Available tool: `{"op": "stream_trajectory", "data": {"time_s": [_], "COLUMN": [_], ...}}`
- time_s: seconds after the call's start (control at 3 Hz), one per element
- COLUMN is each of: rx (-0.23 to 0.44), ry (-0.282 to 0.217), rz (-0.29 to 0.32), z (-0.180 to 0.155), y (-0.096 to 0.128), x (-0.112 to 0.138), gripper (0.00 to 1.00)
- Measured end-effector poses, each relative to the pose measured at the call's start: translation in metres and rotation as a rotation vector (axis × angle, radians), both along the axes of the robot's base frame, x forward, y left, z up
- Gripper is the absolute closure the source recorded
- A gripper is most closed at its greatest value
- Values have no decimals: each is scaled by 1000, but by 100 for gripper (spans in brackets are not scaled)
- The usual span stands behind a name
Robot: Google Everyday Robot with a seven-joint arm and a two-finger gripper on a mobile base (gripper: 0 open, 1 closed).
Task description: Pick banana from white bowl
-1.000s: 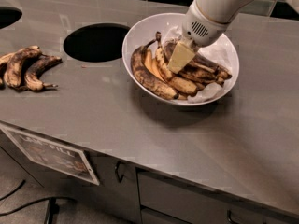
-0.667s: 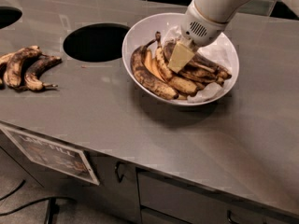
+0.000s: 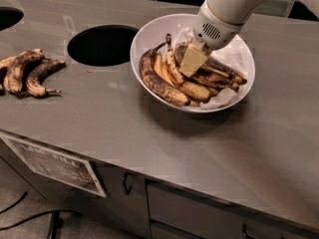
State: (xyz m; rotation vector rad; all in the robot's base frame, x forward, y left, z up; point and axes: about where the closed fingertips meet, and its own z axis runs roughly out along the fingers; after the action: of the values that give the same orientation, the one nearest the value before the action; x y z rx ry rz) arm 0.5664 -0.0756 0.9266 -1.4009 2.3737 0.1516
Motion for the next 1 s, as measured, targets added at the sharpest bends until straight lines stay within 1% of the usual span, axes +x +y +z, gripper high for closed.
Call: {"op": "stream_trajectory", "data": {"time_s": [0.33, 0.67, 1.0], "rx": [11, 19, 9], "ry": [-52, -109, -156], "rz": [-7, -45, -68], "z": [17, 38, 60], "y": [-1, -11, -20], "x": [-9, -24, -36], "gripper": [100, 100, 100]}}
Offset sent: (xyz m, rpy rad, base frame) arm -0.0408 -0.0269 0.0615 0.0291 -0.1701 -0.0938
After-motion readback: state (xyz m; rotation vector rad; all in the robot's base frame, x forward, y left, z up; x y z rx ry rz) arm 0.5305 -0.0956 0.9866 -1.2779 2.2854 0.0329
